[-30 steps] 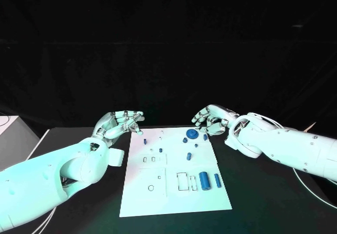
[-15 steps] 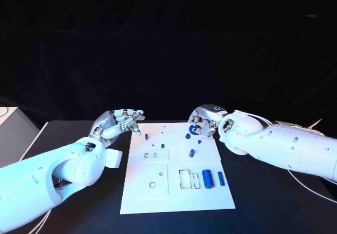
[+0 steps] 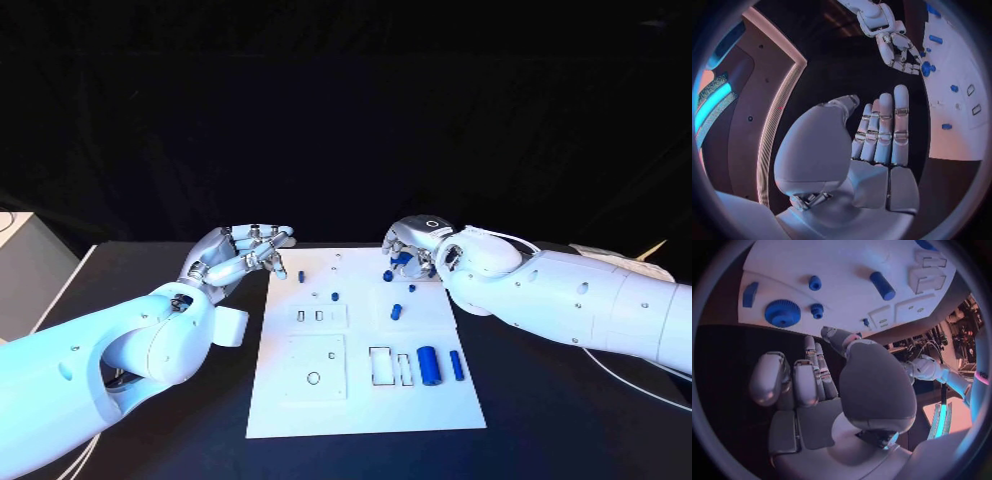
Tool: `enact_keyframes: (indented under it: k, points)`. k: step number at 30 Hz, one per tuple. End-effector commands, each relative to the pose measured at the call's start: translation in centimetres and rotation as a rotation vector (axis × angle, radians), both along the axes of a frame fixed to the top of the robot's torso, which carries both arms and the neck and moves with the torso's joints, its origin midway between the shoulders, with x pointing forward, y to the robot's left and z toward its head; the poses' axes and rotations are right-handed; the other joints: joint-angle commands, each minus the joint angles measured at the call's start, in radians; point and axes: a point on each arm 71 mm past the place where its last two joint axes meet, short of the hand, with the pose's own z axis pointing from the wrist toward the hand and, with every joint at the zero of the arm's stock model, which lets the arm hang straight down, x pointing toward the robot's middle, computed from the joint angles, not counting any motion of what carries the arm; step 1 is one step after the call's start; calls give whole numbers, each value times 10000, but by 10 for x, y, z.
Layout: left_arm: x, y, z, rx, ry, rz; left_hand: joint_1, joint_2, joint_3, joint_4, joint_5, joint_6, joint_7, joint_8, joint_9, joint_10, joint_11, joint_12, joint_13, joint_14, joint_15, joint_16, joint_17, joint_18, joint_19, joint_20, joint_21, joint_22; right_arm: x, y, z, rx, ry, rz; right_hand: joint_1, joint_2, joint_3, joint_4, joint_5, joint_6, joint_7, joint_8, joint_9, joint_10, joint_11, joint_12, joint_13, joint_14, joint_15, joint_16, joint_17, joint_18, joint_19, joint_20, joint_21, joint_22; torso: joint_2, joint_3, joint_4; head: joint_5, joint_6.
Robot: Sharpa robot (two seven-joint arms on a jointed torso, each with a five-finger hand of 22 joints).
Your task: Assemble the parts on the task board
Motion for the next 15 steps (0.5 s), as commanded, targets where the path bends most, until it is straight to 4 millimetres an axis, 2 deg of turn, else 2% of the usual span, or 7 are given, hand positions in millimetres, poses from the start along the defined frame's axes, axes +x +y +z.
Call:
enact_keyframes:
  k: [1,7,15]
  points:
    - [0,-2,1,-26,-69,-214,-75,-59,59,29,-35,-64,23,38,18,-95,-16,-48,6,-83,27,64,17,118,-58,-6,78,34,1,0,-5,-710,229,-190,-120,-25,-33,77,-90,32,-51,36,27,-108,8,-32,1,407,-14,55,-6,5,97,28,-40,-33,79,-25,19,-22,1]
    - [0,-2,1,-17,-66,-208,-75,-59,59,29,-35,-64,23,38,18,-95,-16,-48,6,-83,27,64,17,118,-58,-6,78,34,1,0,-8,-975,408,-253,-145,-36,-77,90,-154,37,-49,47,53,-175,15,-26,4,398,-8,71,-10,11,77,35,-47,-43,129,-43,41,-31,-7]
    - [-1,-1,2,-5,-63,-199,-86,-59,59,33,-36,-76,30,39,23,-110,-12,-52,5,-93,32,74,19,119,-65,-2,115,57,1,2,-11,-1172,532,-242,-160,-39,-115,100,-199,40,-47,55,74,-217,19,-22,9,396,-3,97,12,12,67,42,-37,-32,192,-45,46,-23,5]
